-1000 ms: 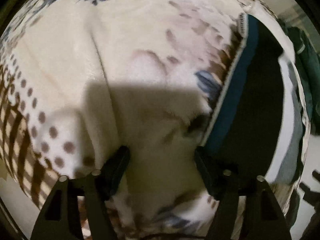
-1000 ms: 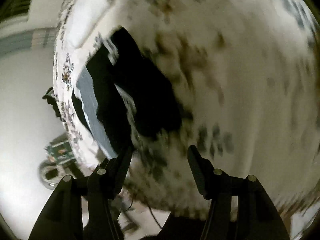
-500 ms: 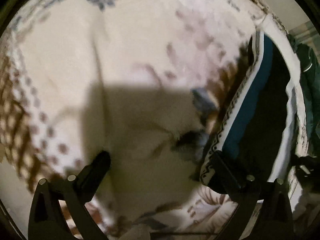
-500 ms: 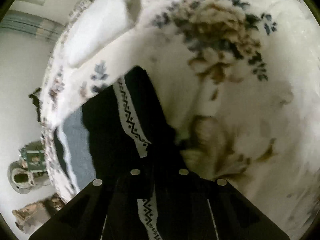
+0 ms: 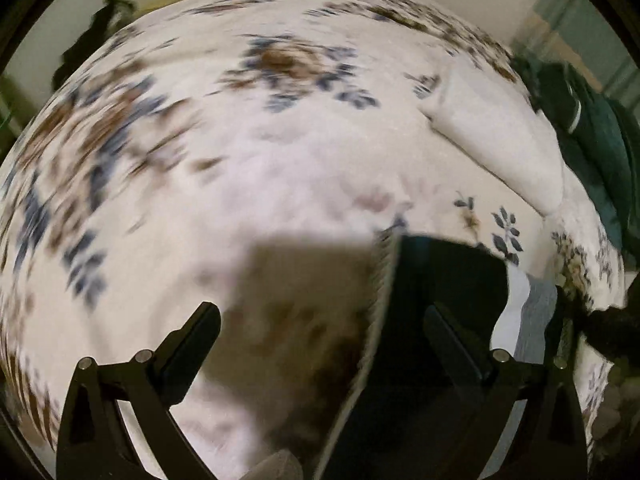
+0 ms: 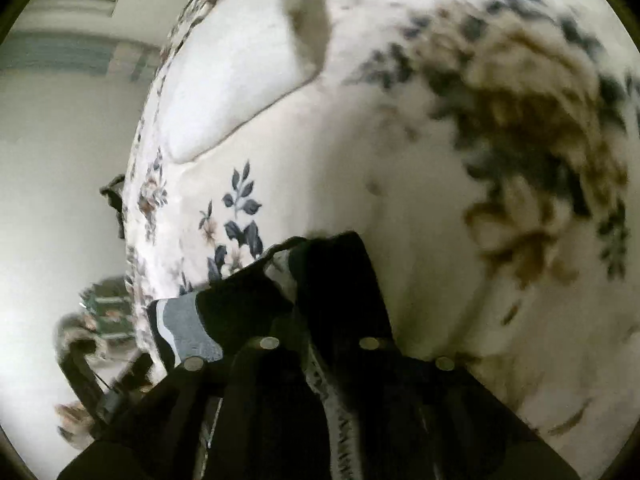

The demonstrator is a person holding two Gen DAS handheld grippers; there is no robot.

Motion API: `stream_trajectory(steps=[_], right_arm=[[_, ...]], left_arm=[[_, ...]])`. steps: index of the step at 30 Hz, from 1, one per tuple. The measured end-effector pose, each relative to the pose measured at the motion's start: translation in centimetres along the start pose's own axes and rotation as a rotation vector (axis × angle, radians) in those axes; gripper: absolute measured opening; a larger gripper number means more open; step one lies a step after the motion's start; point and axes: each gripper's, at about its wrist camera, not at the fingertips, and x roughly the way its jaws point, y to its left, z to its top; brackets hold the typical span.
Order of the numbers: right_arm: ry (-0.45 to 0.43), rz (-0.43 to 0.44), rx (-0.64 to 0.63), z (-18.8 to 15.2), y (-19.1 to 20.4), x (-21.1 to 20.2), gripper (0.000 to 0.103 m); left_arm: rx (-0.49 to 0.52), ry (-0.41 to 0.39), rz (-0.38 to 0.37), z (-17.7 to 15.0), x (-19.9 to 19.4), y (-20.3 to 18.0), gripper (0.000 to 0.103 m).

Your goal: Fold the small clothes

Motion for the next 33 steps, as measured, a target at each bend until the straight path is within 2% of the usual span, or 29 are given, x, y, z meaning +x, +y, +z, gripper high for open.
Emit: stream_trajectory(steps=[2, 4, 7, 8, 9, 12, 14, 17, 18, 19, 20, 21, 24, 25, 28, 31, 33], right_arm=[[-0.061, -0.034, -0.003, 1.2, 0.9, -0.6, 0.009], [-0.054, -0.065, 0.029, 2.1, 0.2, -0.1, 0.009], [0.079, -0.103, 0.028, 2.3, -0.5, 2.1, 0.011], [0.11, -0.093, 0.041, 2.1, -0.7, 2.3, 0.017], [0.138, -0.081, 0.06, 1.4, -1.1, 1.8, 0.028], [0.173, -0.034, 0.087, -1.4, -2.3, -0.8, 0.054], [0.217, -0.032, 0.106, -3.7, -3.1, -1.3, 0.062], [0.318, -0.06, 0.18, -8.3, -5.2, -1.2, 0.062], [0.356, -0.041, 0.205, -9.9, -5.5, -0.8, 0.062], [0.361, -0.03, 0.205, -10.7, -5.2, -0.4, 0.061], [0.339, -0.044, 0.201, -11.3, -5.0, -0.6, 0.044], [0.296, -0.072, 0.19, -12.1, -4.5, -1.3, 0.01], [0.24, -0.118, 0.153, -12.8, -3.0, -3.1, 0.01], [0.225, -0.15, 0.136, -13.1, -2.4, -4.1, 0.01], [0.195, -0.169, 0.145, -13.3, -2.4, -6.1, 0.009], [0.218, -0.216, 0.137, -13.1, -4.0, -6.1, 0.009], [0.263, -0.23, 0.136, -13.1, -5.3, -4.1, 0.009]], left_arm=[[0.039, -0.004, -0.021, 0.9, 0.8, -1.3, 0.103], [0.056, 0.001, -0.021, 0.8, 0.7, -2.1, 0.103], [0.038, 0.028, -0.014, 0.0, 0.5, -2.0, 0.103], [0.024, 0.031, -0.018, -0.3, 0.1, -1.7, 0.103], [0.014, 0.034, -0.017, -0.8, -0.3, -1.3, 0.103], [-0.02, 0.043, -0.008, -2.7, -1.8, -0.1, 0.103], [-0.051, 0.06, 0.004, -4.8, -2.8, 1.1, 0.103], [-0.092, 0.097, 0.029, -7.9, -3.6, 2.5, 0.103], [-0.099, 0.108, 0.034, -8.6, -3.8, 2.8, 0.103], [-0.107, 0.119, 0.042, -9.6, -4.0, 3.1, 0.103], [-0.111, 0.127, 0.049, -10.2, -4.2, 3.2, 0.103], [-0.111, 0.135, 0.058, -10.8, -4.4, 3.3, 0.103], [-0.11, 0.145, 0.071, -12.1, -4.9, 3.1, 0.103], [-0.108, 0.146, 0.064, -12.2, -5.0, 3.0, 0.103], [-0.075, 0.145, 0.039, -12.1, -5.1, 2.1, 0.103], [-0.048, 0.15, 0.012, -11.9, -4.8, 1.3, 0.103], [-0.054, 0.158, -0.005, -11.8, -4.6, 1.2, 0.103]])
